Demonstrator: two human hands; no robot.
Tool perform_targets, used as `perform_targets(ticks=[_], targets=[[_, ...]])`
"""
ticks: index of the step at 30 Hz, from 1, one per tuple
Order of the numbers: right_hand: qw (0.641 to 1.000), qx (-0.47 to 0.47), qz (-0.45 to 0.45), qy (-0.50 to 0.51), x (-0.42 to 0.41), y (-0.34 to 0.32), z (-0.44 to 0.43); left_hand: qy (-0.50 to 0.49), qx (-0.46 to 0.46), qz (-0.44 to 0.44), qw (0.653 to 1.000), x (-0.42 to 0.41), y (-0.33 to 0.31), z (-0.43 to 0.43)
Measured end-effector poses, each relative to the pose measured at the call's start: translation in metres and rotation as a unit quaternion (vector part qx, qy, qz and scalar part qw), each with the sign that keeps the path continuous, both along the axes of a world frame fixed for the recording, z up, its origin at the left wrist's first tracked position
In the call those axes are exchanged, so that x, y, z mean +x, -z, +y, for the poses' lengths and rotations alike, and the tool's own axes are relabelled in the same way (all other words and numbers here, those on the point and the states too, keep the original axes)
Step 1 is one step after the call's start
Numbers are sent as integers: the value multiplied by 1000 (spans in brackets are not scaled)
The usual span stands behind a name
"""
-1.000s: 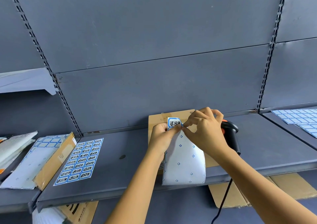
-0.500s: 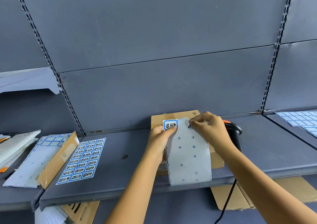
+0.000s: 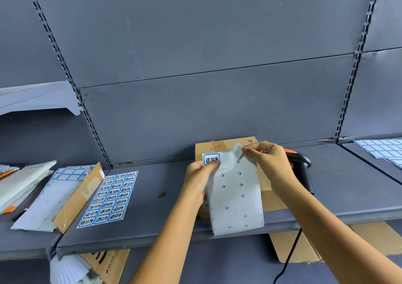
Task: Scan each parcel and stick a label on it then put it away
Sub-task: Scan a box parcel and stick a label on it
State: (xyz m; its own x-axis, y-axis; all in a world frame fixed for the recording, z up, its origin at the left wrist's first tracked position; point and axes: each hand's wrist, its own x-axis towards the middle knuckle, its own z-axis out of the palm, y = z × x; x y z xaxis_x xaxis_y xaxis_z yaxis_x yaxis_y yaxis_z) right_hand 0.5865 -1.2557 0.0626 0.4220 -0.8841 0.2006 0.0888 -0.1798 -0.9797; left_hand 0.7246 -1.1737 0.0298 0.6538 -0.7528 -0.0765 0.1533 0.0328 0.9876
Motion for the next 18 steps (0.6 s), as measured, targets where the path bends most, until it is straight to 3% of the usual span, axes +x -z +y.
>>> perform_targets(ticks=[5,9,14,18], targets=[[1000,8,-27,-5,-4,-3,-1,-9,-3,6,1000,14,-4,11],[1000,6,-22,16,-10,1,-7,-81,17,21,996,67,-8,30],[999,16,-2,32,-11,9,-9,-181,146,-34,972,153,20,63],[999,12,6,37,-6,14,-10,-182,224,-78,954,177,44,66]])
